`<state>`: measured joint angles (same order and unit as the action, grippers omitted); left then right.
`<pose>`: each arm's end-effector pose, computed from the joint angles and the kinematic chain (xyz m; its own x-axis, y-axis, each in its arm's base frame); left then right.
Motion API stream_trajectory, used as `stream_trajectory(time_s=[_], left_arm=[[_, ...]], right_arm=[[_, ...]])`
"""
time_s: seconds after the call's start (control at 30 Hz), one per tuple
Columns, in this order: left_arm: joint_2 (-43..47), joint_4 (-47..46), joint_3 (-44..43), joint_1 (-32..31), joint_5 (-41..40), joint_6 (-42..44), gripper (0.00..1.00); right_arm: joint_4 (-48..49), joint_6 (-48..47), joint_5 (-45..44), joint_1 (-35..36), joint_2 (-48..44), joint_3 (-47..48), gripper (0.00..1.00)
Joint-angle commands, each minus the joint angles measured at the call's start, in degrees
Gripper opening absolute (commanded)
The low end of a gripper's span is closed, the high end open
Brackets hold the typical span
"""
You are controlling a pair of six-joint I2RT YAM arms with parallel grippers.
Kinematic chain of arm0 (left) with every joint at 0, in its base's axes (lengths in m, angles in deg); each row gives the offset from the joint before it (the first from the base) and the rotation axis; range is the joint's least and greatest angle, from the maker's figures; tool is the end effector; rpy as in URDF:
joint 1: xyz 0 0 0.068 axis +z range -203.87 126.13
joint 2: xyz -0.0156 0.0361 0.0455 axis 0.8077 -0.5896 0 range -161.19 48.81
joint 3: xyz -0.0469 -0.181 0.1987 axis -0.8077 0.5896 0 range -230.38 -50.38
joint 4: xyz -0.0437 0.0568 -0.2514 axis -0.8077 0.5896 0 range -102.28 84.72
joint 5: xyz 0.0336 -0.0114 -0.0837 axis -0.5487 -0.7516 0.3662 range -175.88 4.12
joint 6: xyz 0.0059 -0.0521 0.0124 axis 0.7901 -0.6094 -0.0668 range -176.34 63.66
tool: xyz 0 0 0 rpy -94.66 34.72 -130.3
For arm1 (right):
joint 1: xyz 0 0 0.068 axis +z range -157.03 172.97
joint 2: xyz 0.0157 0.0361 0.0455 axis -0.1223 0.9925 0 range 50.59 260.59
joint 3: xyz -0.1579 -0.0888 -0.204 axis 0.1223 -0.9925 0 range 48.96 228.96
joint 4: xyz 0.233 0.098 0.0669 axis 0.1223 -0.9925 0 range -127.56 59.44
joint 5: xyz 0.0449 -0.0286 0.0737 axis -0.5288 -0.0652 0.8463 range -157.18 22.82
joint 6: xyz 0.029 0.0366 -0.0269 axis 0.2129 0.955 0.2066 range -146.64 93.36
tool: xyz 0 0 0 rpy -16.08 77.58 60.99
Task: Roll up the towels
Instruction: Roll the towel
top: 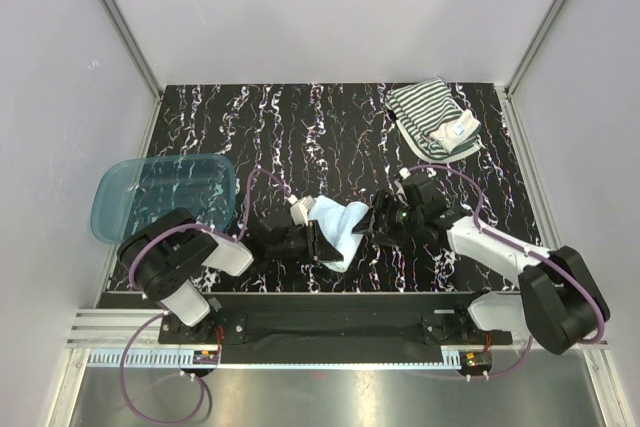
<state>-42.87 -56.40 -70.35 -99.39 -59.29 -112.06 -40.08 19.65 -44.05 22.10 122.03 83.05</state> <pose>0.1676 -0.1934 0.1147 -0.9397 -0.0977 -0.3278 0.2477 0.4667 -0.8490 0.2029 0.1290 0.1849 -0.9336 0.2407 -0.2652 -0.0107 0.7215 0.6924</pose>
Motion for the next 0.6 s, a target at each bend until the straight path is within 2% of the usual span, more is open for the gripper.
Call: stream_trajectory(time_s=[0.0, 0.23, 0.37, 0.47, 0.57], left_arm=[[-1.6, -4.9, 1.2, 0.5, 1.9, -1.9, 0.0], [-2.8, -6.1, 1.2, 1.6, 2.9, -2.5, 0.0], [-3.2, -6.1, 1.2, 1.7, 3.2, -2.2, 0.0], [-3.0, -6.1, 1.5, 1.7, 3.2, -2.0, 0.0], [-3.0, -5.8, 1.8, 1.7, 3.3, -1.7, 0.0]], right_arm=[[7.8, 1.3, 1.6, 0.3, 2.6, -1.1, 0.75], [15.7, 2.5, 1.1, 0.5, 8.1, -3.2, 0.71], [19.2, 3.4, 1.4, 0.7, 11.4, -3.6, 0.66], [20.9, 3.8, 1.5, 1.0, 13.3, -3.8, 0.57], [21.6, 4.1, 1.3, 1.5, 14.2, -3.9, 0.38]])
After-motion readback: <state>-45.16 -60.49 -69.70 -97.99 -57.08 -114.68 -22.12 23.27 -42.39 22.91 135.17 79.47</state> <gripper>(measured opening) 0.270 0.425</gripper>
